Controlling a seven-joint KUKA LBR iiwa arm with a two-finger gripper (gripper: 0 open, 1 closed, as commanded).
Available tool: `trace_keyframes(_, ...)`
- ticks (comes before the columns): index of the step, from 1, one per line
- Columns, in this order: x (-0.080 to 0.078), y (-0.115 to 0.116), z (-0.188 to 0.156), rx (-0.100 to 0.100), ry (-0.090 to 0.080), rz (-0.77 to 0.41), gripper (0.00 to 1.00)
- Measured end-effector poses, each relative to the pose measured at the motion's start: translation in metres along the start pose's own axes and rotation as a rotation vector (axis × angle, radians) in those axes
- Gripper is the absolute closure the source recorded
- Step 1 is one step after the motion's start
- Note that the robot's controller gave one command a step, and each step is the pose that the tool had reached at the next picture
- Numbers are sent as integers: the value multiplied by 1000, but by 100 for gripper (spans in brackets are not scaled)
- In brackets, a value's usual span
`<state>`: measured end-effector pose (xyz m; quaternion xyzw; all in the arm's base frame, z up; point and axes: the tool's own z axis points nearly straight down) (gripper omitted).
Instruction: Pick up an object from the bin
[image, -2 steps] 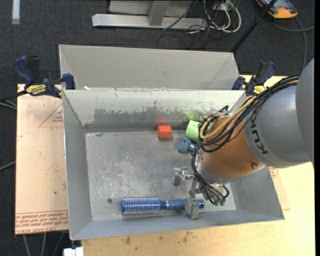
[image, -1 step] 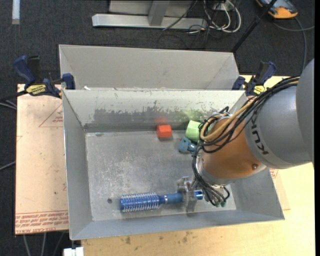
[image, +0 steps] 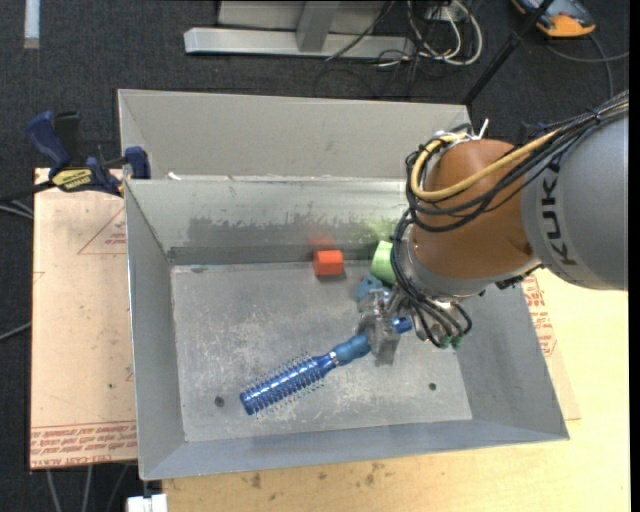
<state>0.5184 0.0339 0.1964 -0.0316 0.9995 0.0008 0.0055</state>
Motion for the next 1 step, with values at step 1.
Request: trace_keyframes(1, -48, 3, -52, 1, 0, 16, 100)
